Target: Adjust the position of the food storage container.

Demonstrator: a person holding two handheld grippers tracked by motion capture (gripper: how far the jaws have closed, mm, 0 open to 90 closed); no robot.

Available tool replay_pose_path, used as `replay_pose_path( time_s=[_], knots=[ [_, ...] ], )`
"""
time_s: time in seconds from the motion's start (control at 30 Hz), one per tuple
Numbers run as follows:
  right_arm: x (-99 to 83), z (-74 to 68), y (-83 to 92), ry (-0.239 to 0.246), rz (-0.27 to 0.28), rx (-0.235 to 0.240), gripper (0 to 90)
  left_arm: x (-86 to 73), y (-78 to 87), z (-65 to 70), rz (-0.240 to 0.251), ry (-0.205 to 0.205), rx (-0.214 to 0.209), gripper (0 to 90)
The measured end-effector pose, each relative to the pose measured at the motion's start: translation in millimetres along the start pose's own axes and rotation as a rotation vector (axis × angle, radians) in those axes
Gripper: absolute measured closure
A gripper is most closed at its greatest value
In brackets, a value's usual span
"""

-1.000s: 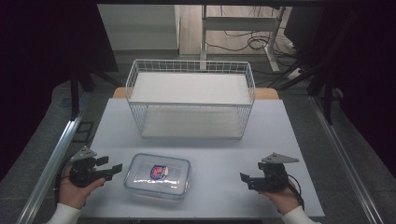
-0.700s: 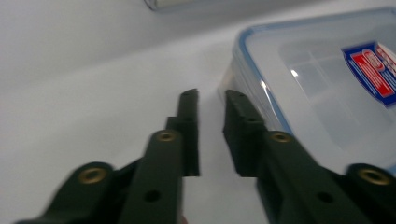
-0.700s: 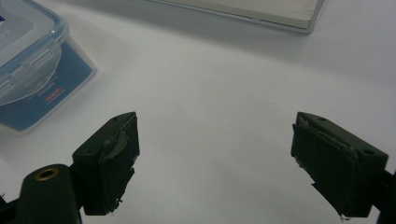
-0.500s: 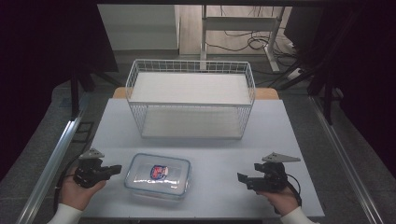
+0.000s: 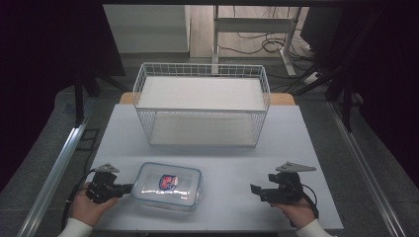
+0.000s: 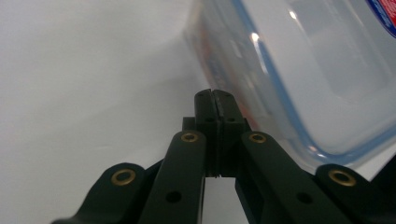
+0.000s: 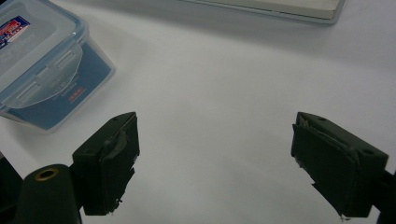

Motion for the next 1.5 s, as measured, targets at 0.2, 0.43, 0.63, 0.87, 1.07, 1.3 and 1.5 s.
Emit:
replay_pose_path(
  time_s=[0.2, 0.43, 0.63, 0.87, 1.07, 1.3, 1.5],
  knots=[
    [0.1, -0.7, -0.7, 0.000, -0.007, -0.001, 15.5, -1.1, -7.4, 6.1, -0.035, 0.017, 0.027, 89.7],
    [0.5, -1.6, -1.7, 0.004, -0.012, -0.002, 15.5, 1.3, -10.6, 18.4, -0.045, 0.014, 0.012, 89.7],
    [0.8, -1.9, -1.7, 0.002, -0.012, -0.001, 15.5, 5.4, -16.1, 36.2, -0.062, -0.026, 0.002, 89.6],
    [0.6, -2.6, -2.0, 0.006, -0.015, 0.001, 15.5, 26.6, -33.9, 67.8, -0.071, -0.110, -0.010, 89.6],
    [-0.5, -2.1, -2.7, 0.007, -0.020, -0.001, 15.5, 34.1, -39.2, 76.5, -0.074, -0.130, -0.014, 89.6],
    [-0.3, -2.3, -3.1, 0.010, -0.019, 0.002, 15.4, 36.2, -38.0, 75.0, -0.063, -0.135, -0.015, 88.9],
    [1.8, -5.2, -3.8, 0.023, -0.007, 0.033, 14.3, 36.8, -25.5, 53.1, 0.011, -0.085, 0.004, 85.8]
  ],
)
Point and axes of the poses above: each handheld gripper's, and its own axes: y roughly backward along the jaws, x roughly out of its top, z roughly to its right, the point moved 4 cm from there along -y, roughly forward along the jaws, and after that the axes turned 10 degrees about -z, right-handed, at the moved point
